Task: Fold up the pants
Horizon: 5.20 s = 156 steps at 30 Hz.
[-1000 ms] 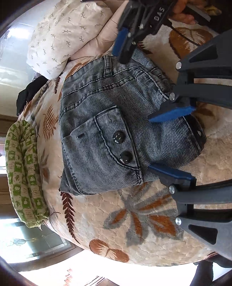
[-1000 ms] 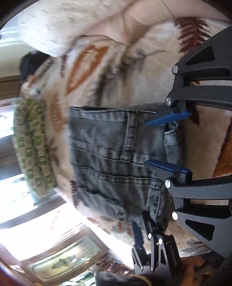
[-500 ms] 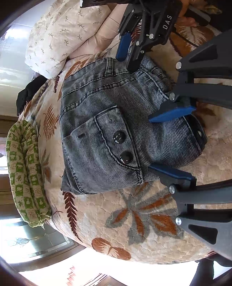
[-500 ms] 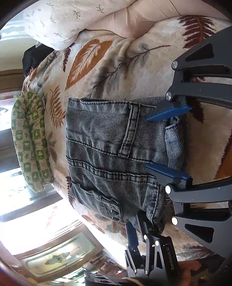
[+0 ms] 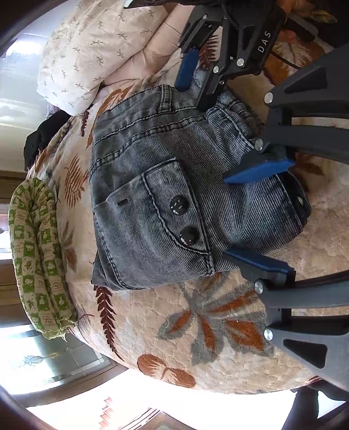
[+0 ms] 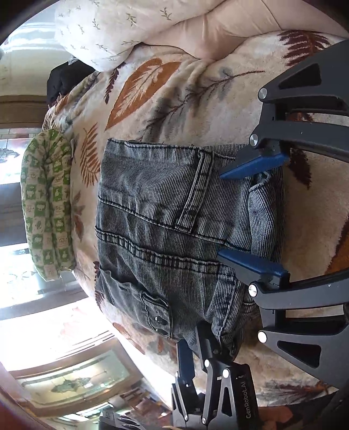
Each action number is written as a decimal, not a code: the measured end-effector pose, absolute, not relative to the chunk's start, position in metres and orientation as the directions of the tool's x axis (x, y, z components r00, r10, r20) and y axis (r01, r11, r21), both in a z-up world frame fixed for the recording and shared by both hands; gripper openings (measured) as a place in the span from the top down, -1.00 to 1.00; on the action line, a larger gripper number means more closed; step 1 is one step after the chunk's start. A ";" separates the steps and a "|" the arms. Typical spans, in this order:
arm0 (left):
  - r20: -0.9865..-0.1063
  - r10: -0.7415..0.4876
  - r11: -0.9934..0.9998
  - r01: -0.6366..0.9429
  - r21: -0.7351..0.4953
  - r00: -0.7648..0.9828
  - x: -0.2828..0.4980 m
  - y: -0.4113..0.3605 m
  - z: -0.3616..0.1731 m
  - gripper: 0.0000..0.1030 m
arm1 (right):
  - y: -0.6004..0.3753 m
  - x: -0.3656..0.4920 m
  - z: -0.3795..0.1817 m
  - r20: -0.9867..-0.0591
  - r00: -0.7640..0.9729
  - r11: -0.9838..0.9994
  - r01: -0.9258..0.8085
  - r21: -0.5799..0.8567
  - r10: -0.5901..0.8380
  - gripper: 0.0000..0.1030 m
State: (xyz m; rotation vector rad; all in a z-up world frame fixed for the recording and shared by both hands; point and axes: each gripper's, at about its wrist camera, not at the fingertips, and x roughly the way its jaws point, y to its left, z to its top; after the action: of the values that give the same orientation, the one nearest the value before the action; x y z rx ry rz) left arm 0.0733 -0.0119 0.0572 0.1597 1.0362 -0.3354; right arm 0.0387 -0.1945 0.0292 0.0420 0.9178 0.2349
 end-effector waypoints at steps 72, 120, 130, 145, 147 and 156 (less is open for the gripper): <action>-0.878 -0.301 0.953 0.093 -0.287 0.372 0.147 0.011 0.030 -0.66 | -0.274 0.045 0.002 -0.642 0.570 0.717 0.127 0.686 0.513 -0.50; -0.828 -0.356 0.934 0.132 -0.332 0.432 0.128 0.006 0.052 0.08 | -0.240 0.053 0.027 -0.726 0.600 0.915 -0.025 0.404 0.337 0.40; -0.818 -0.407 0.911 0.112 -0.397 0.406 0.137 0.013 0.036 0.01 | -0.253 0.067 0.004 -0.687 0.585 0.848 -0.003 0.530 0.431 0.17; -0.760 -0.446 0.894 0.190 -0.406 0.472 0.127 0.005 0.079 0.20 | -0.249 0.061 0.058 -0.599 0.674 0.848 -0.079 0.524 0.433 0.58; -0.754 -0.450 0.892 0.200 -0.406 0.478 0.128 0.003 0.084 0.20 | -0.250 0.061 0.062 -0.595 0.681 0.851 -0.082 0.519 0.428 0.58; -0.734 -0.451 0.893 0.249 -0.376 0.508 0.135 -0.005 0.104 0.20 | -0.252 0.067 0.077 -0.580 0.707 0.863 -0.083 0.499 0.404 0.58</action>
State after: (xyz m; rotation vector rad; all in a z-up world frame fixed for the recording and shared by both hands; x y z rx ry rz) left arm 0.1355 -0.0051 0.1036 -0.2336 0.9489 -0.4260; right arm 0.0667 -0.2516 0.0768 0.4646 0.7410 0.2813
